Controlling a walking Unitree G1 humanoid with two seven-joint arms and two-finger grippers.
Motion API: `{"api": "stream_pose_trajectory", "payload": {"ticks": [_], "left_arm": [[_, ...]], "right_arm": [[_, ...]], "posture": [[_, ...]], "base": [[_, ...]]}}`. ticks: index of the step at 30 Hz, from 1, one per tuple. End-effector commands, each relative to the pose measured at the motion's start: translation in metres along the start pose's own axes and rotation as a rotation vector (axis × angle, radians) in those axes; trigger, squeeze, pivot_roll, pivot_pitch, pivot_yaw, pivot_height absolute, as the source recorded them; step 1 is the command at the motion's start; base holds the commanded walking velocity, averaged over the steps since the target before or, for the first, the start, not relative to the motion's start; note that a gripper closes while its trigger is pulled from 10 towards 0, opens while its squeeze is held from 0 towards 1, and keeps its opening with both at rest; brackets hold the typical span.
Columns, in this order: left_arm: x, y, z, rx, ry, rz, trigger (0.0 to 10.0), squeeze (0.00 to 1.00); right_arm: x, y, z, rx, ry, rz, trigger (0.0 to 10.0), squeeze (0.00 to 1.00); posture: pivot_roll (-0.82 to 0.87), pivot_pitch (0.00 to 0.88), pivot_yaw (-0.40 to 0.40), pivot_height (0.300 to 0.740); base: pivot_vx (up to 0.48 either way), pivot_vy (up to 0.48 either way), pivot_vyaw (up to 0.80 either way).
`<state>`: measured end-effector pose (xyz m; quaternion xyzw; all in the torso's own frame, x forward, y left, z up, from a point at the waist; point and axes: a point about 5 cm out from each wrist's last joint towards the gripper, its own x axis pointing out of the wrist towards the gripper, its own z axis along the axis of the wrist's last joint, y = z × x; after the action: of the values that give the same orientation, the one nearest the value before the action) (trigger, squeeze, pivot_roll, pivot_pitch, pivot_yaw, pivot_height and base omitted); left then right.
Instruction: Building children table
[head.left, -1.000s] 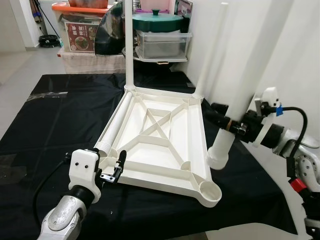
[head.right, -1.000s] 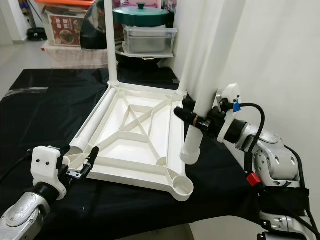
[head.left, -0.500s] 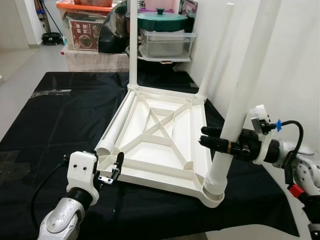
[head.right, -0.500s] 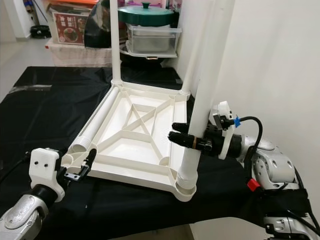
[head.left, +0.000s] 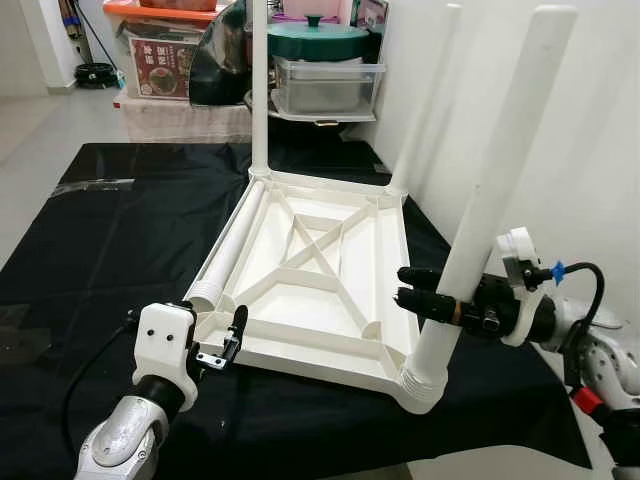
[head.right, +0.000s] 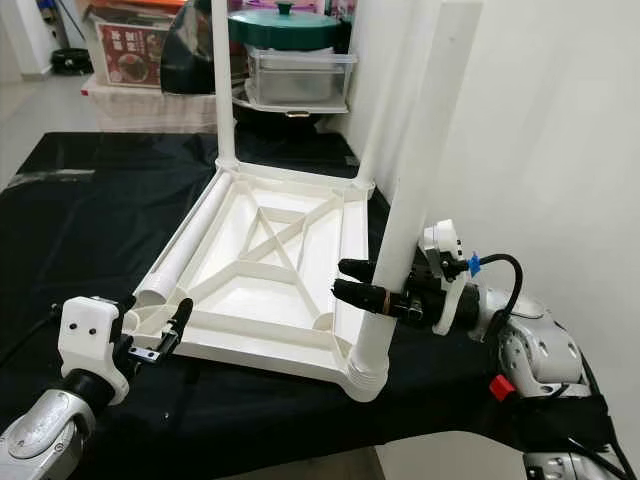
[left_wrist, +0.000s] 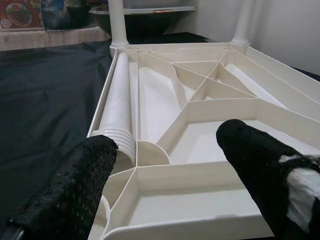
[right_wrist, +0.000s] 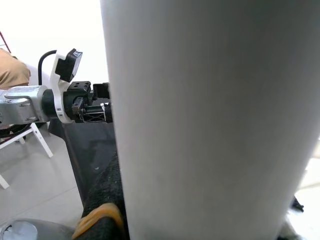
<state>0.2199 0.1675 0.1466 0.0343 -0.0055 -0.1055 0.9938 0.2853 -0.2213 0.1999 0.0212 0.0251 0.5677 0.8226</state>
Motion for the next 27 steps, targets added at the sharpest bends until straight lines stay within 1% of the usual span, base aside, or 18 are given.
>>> {"api": "stream_pose_trajectory", "payload": {"ticks": [1,7,19,21,22,25,26,27], "left_arm": [[0.000,0.002,-0.003,0.013,0.013,0.001,10.0,0.00],[-0.001,0.002,-0.004,0.017,0.017,0.004,10.0,0.00],[-0.002,0.002,-0.005,0.020,0.021,0.003,10.0,0.00],[-0.002,0.002,-0.005,0.021,0.023,0.004,10.0,0.00],[-0.002,0.002,-0.006,0.021,0.024,0.004,10.0,0.00],[-0.002,0.002,-0.006,0.020,0.025,0.005,10.0,0.00],[-0.002,0.001,-0.007,0.018,0.027,0.002,10.0,0.00],[-0.002,0.001,-0.007,0.018,0.027,0.002,10.0,0.00]], "right_arm": [[0.005,0.003,-0.011,0.024,0.022,0.027,10.0,0.00],[0.009,-0.003,-0.019,0.014,0.033,-0.009,10.0,0.00],[0.006,-0.004,-0.027,0.024,0.052,-0.028,10.0,0.00],[0.007,-0.001,-0.028,0.021,0.043,-0.041,10.0,0.00],[0.010,0.002,-0.028,0.015,0.022,-0.065,10.0,0.00],[0.012,0.005,-0.027,0.010,0.005,-0.081,10.0,0.00],[0.018,0.011,-0.029,0.017,-0.018,-0.106,10.0,0.00],[0.018,0.011,-0.029,0.017,-0.018,-0.106,10.0,0.00]], "posture": [[0.06,0.000,-0.098,0.740],[0.07,0.000,-0.101,0.740],[0.07,0.000,-0.100,0.740],[0.06,0.000,-0.099,0.740],[0.06,0.000,-0.098,0.740],[0.06,0.000,-0.098,0.740],[0.05,0.000,-0.092,0.740],[0.05,0.000,-0.092,0.740]], "base": [[0.000,0.000,0.00],[0.000,0.000,0.00],[0.000,0.000,0.00],[0.000,0.000,0.00],[0.000,0.000,0.00],[0.000,0.000,0.00],[0.000,0.000,0.00],[0.000,0.000,0.00]]}}
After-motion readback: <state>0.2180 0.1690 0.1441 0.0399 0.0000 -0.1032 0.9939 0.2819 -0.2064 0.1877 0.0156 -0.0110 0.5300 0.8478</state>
